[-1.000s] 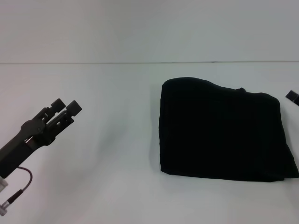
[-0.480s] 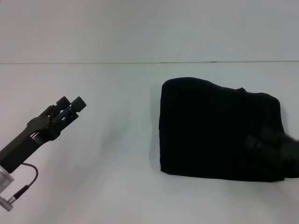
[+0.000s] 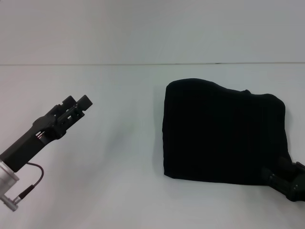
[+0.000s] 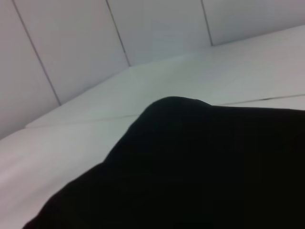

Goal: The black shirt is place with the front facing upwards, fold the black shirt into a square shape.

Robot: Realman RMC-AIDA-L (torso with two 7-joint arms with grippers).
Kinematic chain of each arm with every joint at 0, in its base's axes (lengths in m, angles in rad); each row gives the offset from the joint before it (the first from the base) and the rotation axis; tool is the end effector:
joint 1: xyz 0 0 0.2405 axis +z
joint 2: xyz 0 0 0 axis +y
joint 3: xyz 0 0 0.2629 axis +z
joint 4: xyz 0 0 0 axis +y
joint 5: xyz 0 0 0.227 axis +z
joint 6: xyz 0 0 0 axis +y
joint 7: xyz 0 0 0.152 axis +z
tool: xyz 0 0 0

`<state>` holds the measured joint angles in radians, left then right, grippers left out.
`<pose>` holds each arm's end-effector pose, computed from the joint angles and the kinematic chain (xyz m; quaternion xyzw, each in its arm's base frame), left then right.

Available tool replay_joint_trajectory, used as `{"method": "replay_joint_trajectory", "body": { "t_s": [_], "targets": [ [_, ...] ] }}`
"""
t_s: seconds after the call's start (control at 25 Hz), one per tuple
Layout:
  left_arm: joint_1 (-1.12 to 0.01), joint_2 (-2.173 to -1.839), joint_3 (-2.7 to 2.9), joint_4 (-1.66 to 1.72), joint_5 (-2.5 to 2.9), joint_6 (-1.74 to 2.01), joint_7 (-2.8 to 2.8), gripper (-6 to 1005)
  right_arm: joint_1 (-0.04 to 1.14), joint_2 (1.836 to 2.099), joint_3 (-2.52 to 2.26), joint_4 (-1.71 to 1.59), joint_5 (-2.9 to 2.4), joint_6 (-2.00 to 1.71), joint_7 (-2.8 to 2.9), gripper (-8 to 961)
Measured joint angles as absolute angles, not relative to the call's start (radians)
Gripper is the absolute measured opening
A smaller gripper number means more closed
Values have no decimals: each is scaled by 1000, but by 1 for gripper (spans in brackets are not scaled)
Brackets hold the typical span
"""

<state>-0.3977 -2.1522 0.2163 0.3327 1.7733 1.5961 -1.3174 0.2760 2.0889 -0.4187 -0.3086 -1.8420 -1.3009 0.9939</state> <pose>-0.3184 0.3017 -0.0160 -0.7233 -0.3963 -0.5041 0.2562 0.3945 0.2643 -0.0369 -0.8230 0.3667 0.2661 0.3426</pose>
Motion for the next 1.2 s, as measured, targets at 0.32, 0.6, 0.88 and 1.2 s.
{"method": "replay_joint_trajectory", "body": {
  "t_s": [0.32, 0.6, 0.88, 1.2],
  "targets": [
    [-411, -2152, 217, 333, 1773, 1585, -1340, 847, 264, 2088, -416, -316, -1836, -1293, 984, 784],
    [-465, -2131, 299, 346, 1791, 1486, -1581, 847, 248, 2080, -382, -320, -1836, -1419, 894, 782],
    [-639, -2074, 517, 394, 1939, 1339, -2093, 848, 244, 2089, -393, -333, -1874, -1600, 705, 780],
    [-773, -2064, 754, 388, 2046, 1148, -2411, 848, 248, 2090, -404, -332, -1991, -1604, 695, 781]
  ]
}}
